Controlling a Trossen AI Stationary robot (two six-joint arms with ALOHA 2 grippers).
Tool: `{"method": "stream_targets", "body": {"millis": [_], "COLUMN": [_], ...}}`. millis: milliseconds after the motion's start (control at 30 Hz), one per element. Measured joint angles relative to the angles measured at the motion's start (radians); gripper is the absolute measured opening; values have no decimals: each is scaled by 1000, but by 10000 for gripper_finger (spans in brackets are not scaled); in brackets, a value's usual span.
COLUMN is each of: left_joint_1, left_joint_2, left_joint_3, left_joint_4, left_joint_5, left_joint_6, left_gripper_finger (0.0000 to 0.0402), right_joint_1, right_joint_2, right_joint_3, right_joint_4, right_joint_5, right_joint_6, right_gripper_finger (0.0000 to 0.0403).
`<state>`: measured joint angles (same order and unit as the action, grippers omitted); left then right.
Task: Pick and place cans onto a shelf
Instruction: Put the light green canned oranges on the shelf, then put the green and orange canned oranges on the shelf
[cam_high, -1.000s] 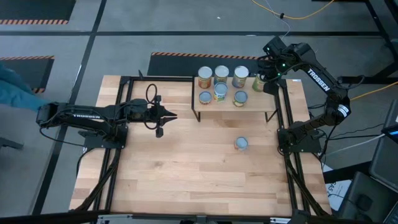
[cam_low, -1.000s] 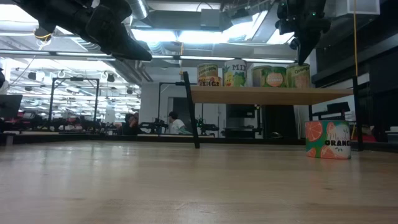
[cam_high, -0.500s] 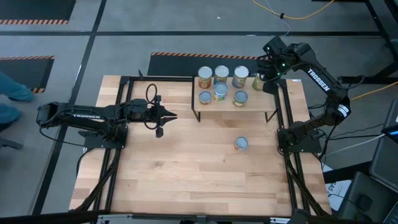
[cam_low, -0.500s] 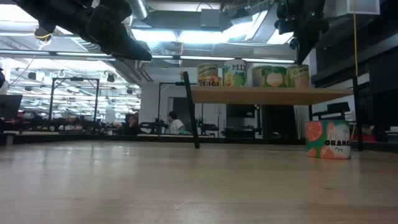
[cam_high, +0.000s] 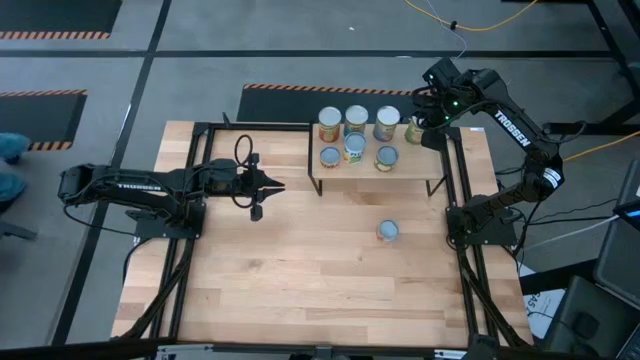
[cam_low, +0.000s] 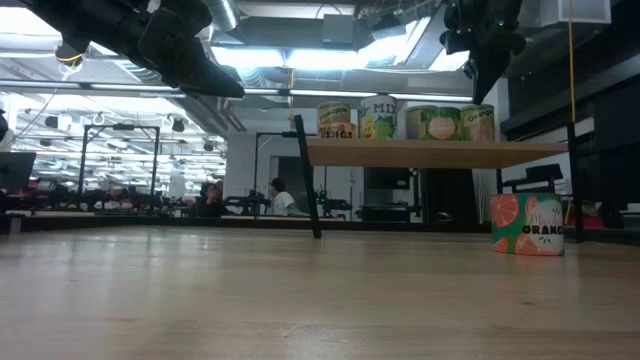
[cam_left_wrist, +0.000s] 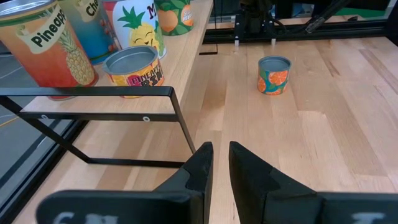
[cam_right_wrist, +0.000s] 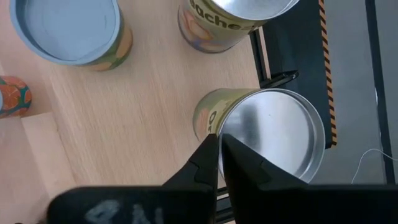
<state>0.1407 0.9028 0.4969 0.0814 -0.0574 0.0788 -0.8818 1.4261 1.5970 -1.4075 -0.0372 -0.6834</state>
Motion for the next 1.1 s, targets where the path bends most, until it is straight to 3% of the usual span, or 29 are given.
{"method": "stream_targets", "body": {"millis": [233,467,700,933,1100], "left_joint_1": [0,0,0,0,0], "left_joint_2": [0,0,0,0,0], "left_joint_3": [0,0,0,0,0], "left_joint_4": [0,0,0,0,0], "left_joint_5": [0,0,0,0,0], "left_joint_6": [0,0,0,0,0], "left_gripper_finger": [44,44,44,44,44], "right_joint_1": [0,12,82,254,460], "right_joint_2": [0,-1,-3,-44,-70], "right_joint_3": [7,113,228,196,128], "right_joint_4": [-4,-28,-154,-161,-165], "right_joint_5": [0,-26,-171,-309,-305], "right_joint_6": [-2,25,288,505,637], "right_gripper_finger": [26,24,24,24,24]}}
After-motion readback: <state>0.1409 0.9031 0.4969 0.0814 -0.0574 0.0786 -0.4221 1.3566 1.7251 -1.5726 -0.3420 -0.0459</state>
